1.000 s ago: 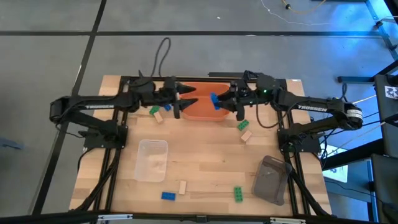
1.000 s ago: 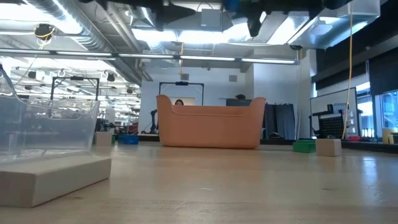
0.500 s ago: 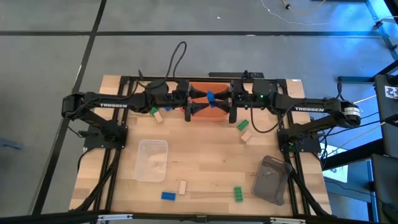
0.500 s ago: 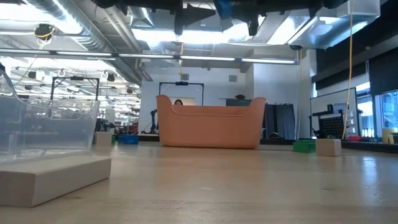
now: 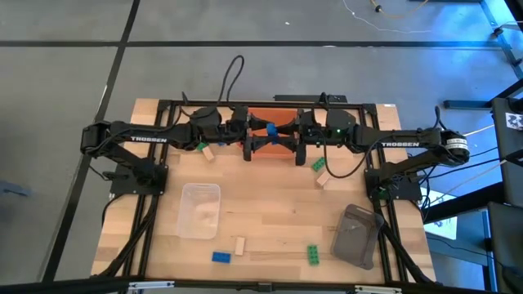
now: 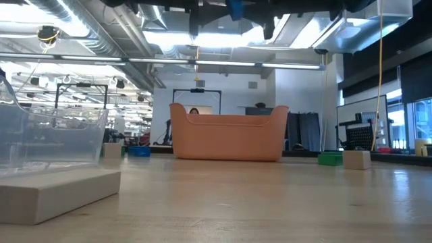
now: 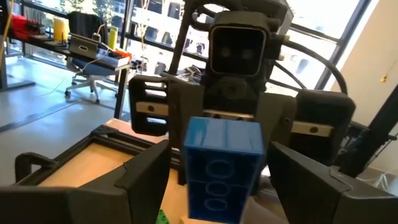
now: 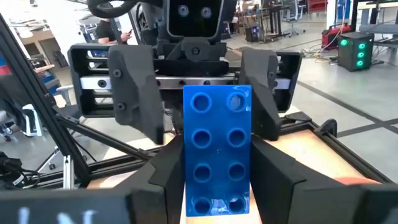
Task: Sort & place blocks by color
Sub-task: Put the top right blue game piece into the orange bin
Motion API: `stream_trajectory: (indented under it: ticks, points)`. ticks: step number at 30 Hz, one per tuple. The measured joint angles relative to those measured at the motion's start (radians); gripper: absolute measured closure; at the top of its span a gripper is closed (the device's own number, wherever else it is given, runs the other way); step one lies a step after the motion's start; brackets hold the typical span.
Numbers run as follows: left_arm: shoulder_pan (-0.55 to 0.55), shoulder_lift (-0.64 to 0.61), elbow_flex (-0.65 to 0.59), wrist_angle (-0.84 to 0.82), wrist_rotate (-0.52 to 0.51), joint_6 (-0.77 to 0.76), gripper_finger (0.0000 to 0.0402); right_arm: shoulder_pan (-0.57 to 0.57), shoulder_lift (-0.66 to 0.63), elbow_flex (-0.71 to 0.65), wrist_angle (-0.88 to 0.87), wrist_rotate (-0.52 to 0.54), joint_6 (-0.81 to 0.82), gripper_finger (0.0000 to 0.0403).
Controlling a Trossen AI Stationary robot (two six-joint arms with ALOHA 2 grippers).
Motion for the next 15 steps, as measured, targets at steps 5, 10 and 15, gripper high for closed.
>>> stream_trajectory:
  ticks: [5, 10, 15]
  points:
    - [0.0, 0.0, 0.0, 0.007, -0.016, 0.0, 0.0152, 0.0, 0.0, 0.0, -0.004, 0.0, 0.0, 0.0263]
    - [0.0, 0.0, 0.0, 0.008, -0.029, 0.0, 0.0194, 0.0, 0.0, 0.0, -0.005, 0.0, 0.0, 0.0263]
    - [0.0, 0.0, 0.0, 0.009, -0.01, 0.003, 0.0259, -0.001, 0.0, 0.0, -0.007, -0.017, 0.004, 0.0263]
